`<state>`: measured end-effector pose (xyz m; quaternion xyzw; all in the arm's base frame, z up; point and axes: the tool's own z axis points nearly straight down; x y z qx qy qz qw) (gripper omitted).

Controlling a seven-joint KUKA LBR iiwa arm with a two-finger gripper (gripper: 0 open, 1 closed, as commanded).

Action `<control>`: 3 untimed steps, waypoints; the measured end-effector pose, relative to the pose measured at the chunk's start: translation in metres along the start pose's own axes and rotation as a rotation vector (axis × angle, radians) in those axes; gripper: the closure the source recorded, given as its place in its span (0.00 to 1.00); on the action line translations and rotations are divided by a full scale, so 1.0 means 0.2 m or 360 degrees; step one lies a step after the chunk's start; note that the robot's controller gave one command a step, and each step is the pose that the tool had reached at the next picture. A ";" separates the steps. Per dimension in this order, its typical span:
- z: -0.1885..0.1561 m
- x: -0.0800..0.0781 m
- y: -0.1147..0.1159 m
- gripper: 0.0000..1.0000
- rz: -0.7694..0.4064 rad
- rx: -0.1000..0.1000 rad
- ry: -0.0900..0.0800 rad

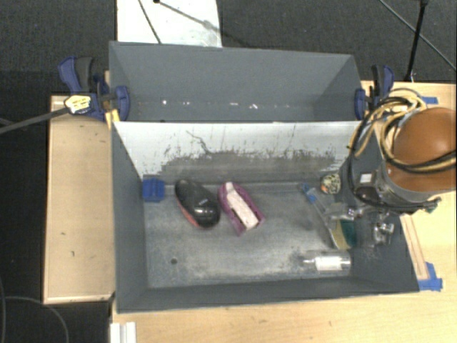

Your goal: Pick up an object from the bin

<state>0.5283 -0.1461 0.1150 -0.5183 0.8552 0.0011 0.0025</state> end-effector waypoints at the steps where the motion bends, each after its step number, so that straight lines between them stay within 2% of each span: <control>1: 0.15 -0.09 -0.10 0.00 -0.0632 -0.0013 -0.0014; 2: 0.13 -0.09 -0.12 1.00 -0.0619 0.0002 -0.0017; 3: -0.45 -0.04 0.03 1.00 -0.0638 0.0009 0.0006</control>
Offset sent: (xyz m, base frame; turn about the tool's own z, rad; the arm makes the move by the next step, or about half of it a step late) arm 0.0254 -0.0038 -0.0321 -0.3960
